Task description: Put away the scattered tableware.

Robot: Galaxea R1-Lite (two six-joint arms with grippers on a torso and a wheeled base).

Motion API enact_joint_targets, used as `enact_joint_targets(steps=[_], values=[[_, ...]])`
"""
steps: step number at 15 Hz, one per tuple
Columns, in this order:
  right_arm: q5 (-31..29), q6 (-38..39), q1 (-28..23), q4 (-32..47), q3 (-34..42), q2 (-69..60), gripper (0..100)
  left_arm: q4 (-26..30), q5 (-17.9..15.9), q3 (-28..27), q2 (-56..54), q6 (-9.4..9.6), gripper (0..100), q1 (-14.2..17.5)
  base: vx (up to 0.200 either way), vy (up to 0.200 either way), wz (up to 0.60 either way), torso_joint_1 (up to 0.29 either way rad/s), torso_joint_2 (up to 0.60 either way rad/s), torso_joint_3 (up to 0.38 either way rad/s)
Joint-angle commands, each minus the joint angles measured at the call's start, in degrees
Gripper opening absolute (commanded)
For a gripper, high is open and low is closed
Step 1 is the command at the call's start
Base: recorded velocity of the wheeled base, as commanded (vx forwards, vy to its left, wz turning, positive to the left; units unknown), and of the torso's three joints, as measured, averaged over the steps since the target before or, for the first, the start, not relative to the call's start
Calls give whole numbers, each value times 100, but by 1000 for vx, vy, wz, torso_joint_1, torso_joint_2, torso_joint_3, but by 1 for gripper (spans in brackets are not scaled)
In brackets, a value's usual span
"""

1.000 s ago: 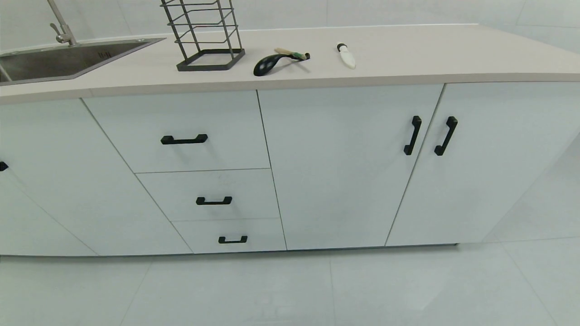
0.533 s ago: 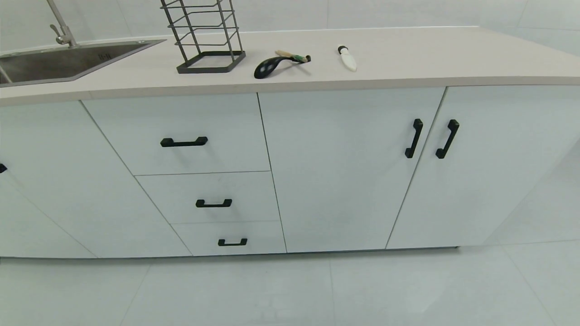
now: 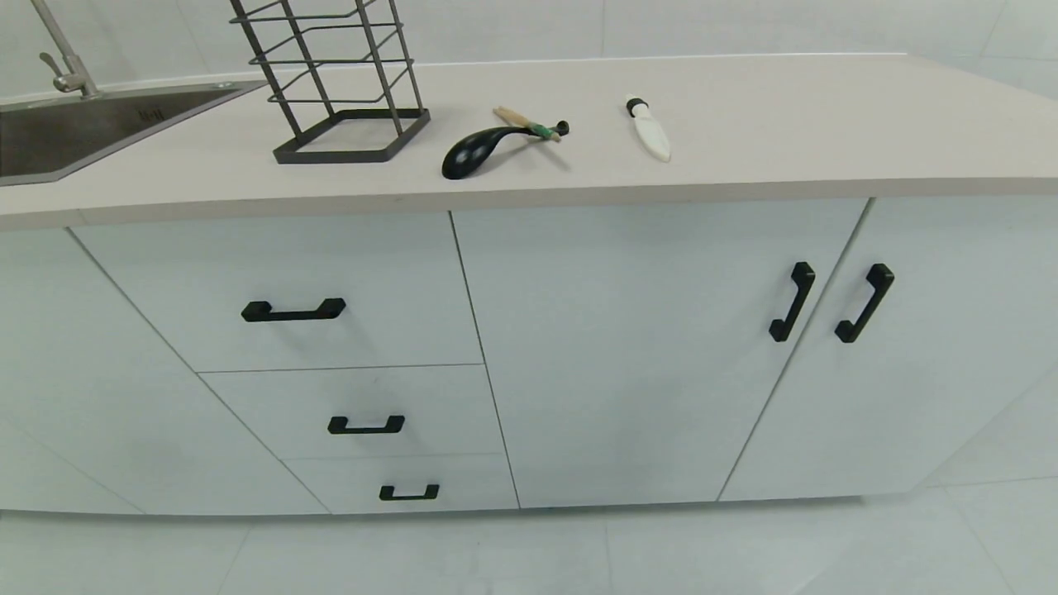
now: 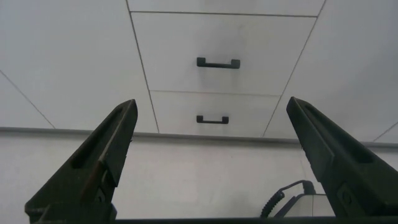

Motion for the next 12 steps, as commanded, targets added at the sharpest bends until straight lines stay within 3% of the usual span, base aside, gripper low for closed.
enact_joint_targets(steps=[1,2,9,12], values=[[5,1,-8,-2,0,9,0,-2,2,-9,2,-2,100,1,0,0,600,12,2,2],[5,1,0,-2,0,9,0,-2,2,0,2,-2,100,1,0,0,600,7,7,-2],[5,10,-8,-2,0,9,0,-2,2,0,2,7,100,1,0,0,0,0,0,0],[-4,10,-8,-2,0,9,0,-2,2,0,2,7,100,1,0,200,0,1,1,1]])
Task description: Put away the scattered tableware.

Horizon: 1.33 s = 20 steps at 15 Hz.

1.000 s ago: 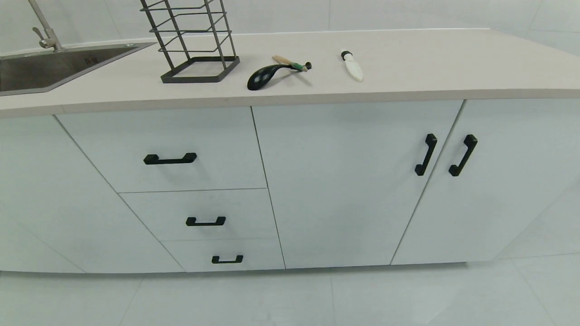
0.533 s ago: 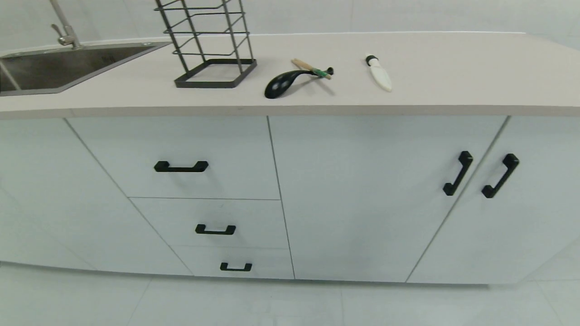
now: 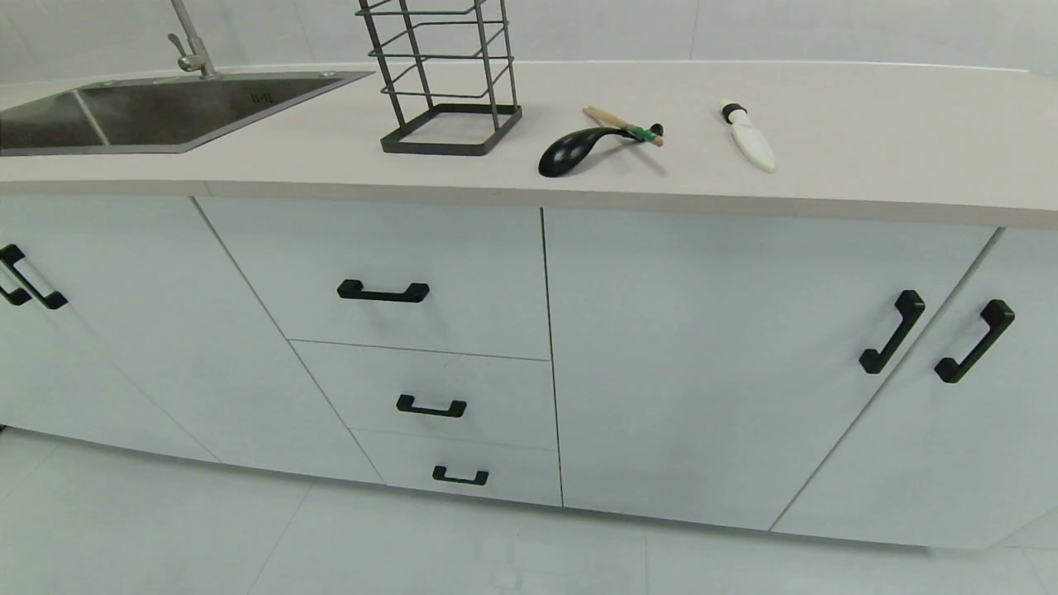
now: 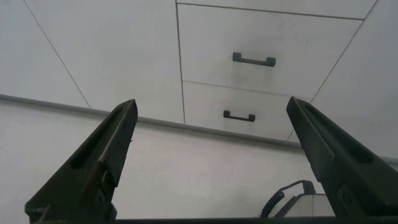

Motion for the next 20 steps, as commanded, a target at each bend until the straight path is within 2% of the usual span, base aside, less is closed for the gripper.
enact_joint_targets(steps=[1,2,15,17,20], values=[[-2,-1,4,-2,0,0,0,-2,2,0,2,-2,100,1,0,200,0,-2,7,2],[-2,-1,4,-2,0,0,0,-2,2,0,2,-2,100,1,0,200,0,2,2,2],[16,-36,4,7,0,0,0,-2,-7,0,2,-19,100,1,0,0,0,0,0,0],[16,-27,4,7,0,0,0,16,-7,0,2,148,100,1,0,0,0,0,0,0],[16,-27,4,7,0,0,0,7,-16,0,2,156,100,1,0,0,0,0,0,0]])
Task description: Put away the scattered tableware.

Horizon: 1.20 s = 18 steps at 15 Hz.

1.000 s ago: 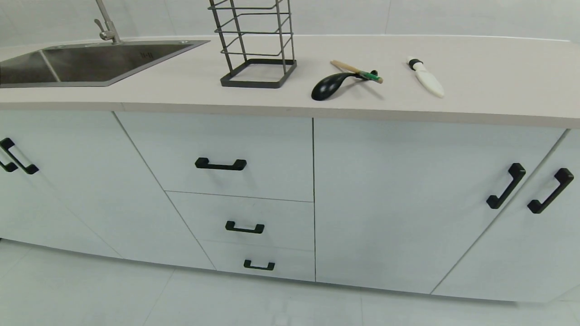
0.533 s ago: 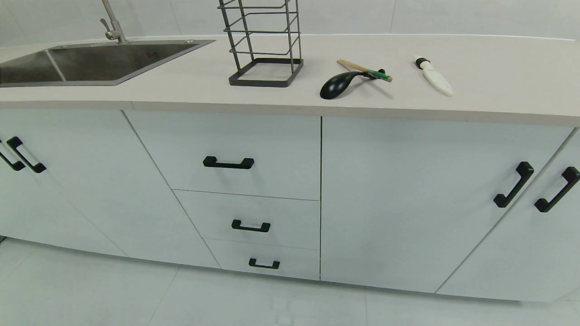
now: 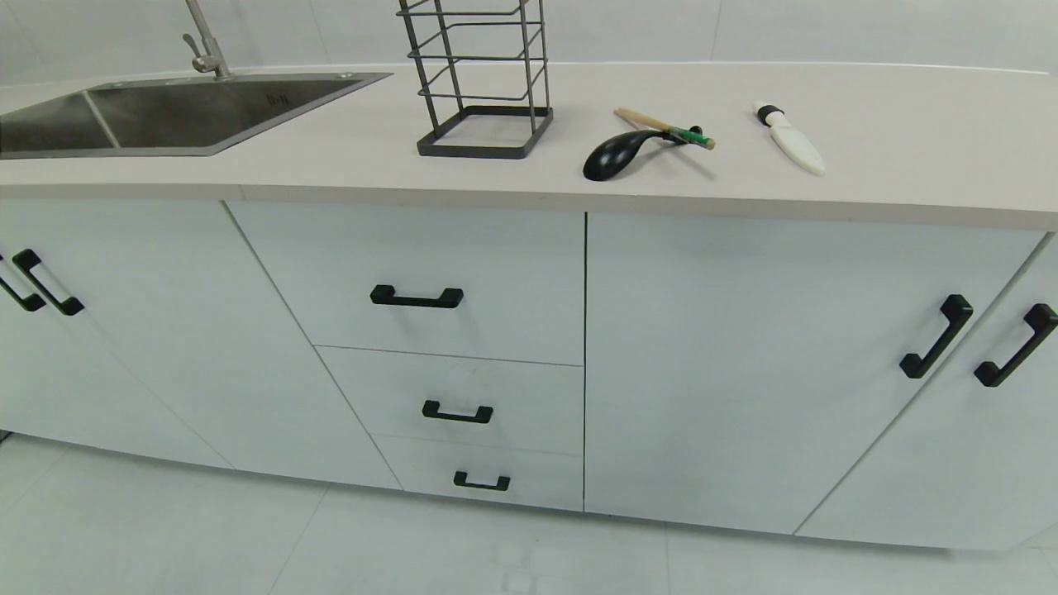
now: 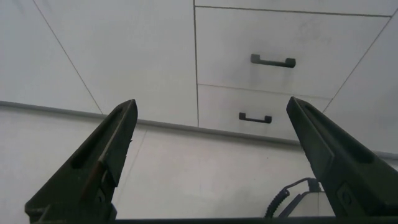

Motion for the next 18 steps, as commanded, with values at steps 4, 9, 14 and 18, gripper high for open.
enact_joint_targets(steps=[4,9,14,18], values=[[1,2,0,-2,-9,0,0,-865,-392,-824,512,326,100,4,0,0,0,0,0,0],[1,2,0,-2,0,0,0,-865,-1517,-2160,1716,1214,100,4,0,0,0,0,0,0],[1,2,0,-2,-9,0,0,-628,-1895,-2037,2252,1706,100,-22,0,0,0,0,0,0],[1,2,0,-2,0,0,0,339,-2150,-2063,2613,2822,100,-128,0,0,0,0,0,0]])
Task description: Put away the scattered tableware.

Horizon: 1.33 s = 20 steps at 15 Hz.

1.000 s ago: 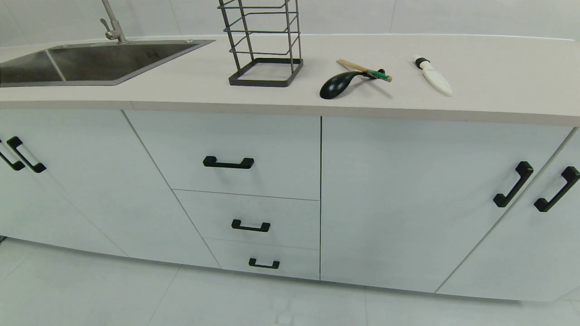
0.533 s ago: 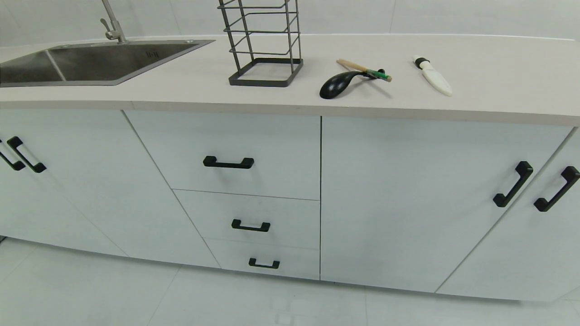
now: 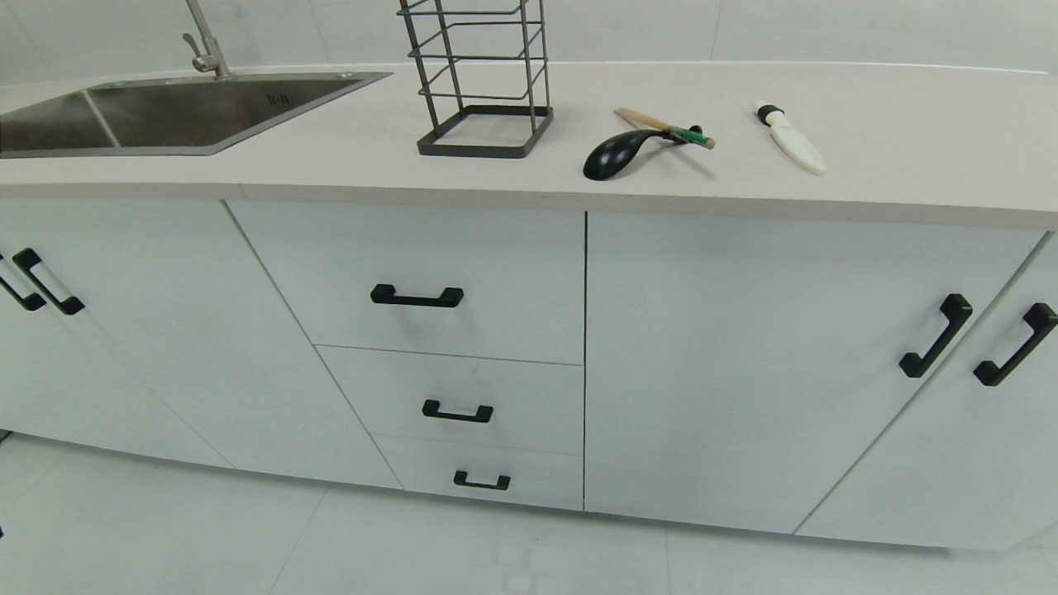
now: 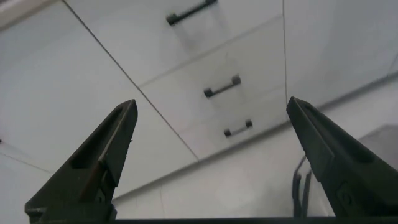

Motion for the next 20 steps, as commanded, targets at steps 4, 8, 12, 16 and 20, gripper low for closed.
enact_joint_targets(steps=[4,8,12,16,20], values=[[1,-1,0,-2,-6,2,0,107,-9,-136,1163,2191,100,-17,0,0,0,0,0,0],[1,-1,0,-2,2,2,0,423,-124,-39,1700,2595,100,-509,0,0,0,0,0,0],[1,-1,-8,-2,2,2,0,511,-45,5,2631,3052,100,-1924,0,0,0,0,0,0],[1,-1,0,-2,2,2,0,502,-27,-66,3501,3501,100,-2039,0,0,0,0,0,0],[1,-1,0,-2,2,2,0,476,404,-83,4433,4133,100,-2074,0,0,0,0,0,0]])
